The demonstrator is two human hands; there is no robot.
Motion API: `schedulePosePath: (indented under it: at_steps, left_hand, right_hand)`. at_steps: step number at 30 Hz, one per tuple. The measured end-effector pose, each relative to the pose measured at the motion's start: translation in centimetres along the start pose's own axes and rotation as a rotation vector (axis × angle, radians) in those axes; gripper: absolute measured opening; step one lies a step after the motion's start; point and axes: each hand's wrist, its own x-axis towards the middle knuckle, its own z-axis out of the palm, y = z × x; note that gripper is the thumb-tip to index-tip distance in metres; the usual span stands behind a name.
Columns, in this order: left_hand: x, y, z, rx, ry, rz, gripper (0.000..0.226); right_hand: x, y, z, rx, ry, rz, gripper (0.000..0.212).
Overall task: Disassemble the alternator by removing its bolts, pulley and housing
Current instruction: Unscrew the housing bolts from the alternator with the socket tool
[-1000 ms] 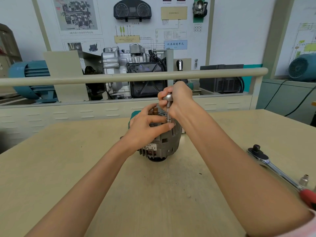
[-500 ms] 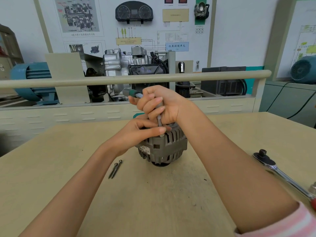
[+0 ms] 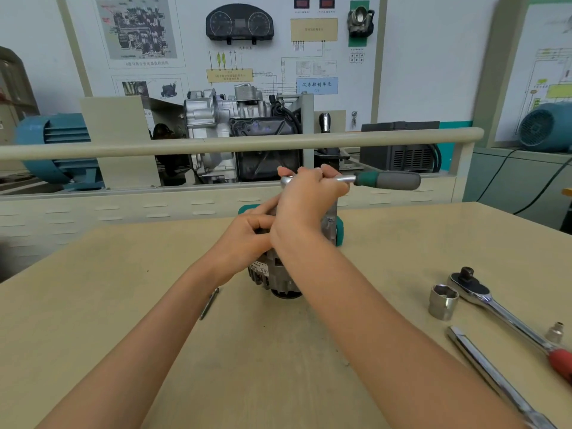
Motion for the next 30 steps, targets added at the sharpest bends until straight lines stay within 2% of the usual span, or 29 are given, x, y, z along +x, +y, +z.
schedulePosePath:
  at_steps: [3, 7, 9, 11, 16, 19, 22, 24, 26, 28, 29, 30]
  left_hand:
    - [0.3, -0.5, -0.3, 0.017, -0.014, -0.043, 0.059]
    - [0.8, -1.2, -0.6, -0.030, -0.084, -0.059, 0.011]
    - [0.8, -1.1, -0.7, -0.065, -0.104, -0.035, 0.026]
    - [0.6, -0.9, -0.7, -0.083, -0.111, -0.030, 0.022]
    - [0.5, -1.0, -1.0, -0.114, -0.133, -0.061, 0.036]
    - [0.5, -1.2, -1.0, -0.126, -0.120, -0.065, 0.027]
    - [0.6, -1.4, -0.7, -0.142, -0.075, -0.049, 0.016]
    - [0.6, -1.5, -0.5, -0.172, -0.070, -0.033, 0.014]
    - [0.5, -1.4, -0.4, -0.193, -0.070, -0.019, 0.016]
    - [0.4, -1.2, -0.4, -0.175, -0.051, -0.021, 0.010]
    - [0.4, -1.1, -0.3, -0.148, -0.036, -0.013, 0.021]
    - [0.4, -1.1, -0.3, -0.119, -0.008, -0.007, 0.041]
  right_hand:
    - [0.4, -0.5, 0.2, 0.006, -0.025, 0.069, 0.018]
    - [1.6, -1.5, -0.1, 0.078, -0.116, 0.317, 0.017]
    - [2.3, -2.1, -0.5, 0.057, -0.215, 0.489, 0.022]
    - [2.9, -2.4, -0.6, -0.003, -0.324, 0.642, 0.026]
    - [4.2, -2.5, 0.1, -0.229, -0.598, 0.963, 0.018]
    - [4.4, -2.6, 0.3, -0.256, -0.650, 1.051, 0.018]
    - [4.3, -2.6, 0.0, -0.161, -0.622, 1.029, 0.016]
    - [3.9, -2.6, -0.1, -0.149, -0.546, 0.922, 0.019]
    - [3.2, -2.4, 0.0, -0.182, -0.398, 0.749, 0.024]
    - [2.1, -1.7, 0.3, -0.189, -0.194, 0.497, 0.020]
    - [1.5, -1.3, 0.4, -0.162, -0.092, 0.351, 0.018]
    - [1.0, -0.9, 0.4, -0.114, -0.019, 0.227, 0.016]
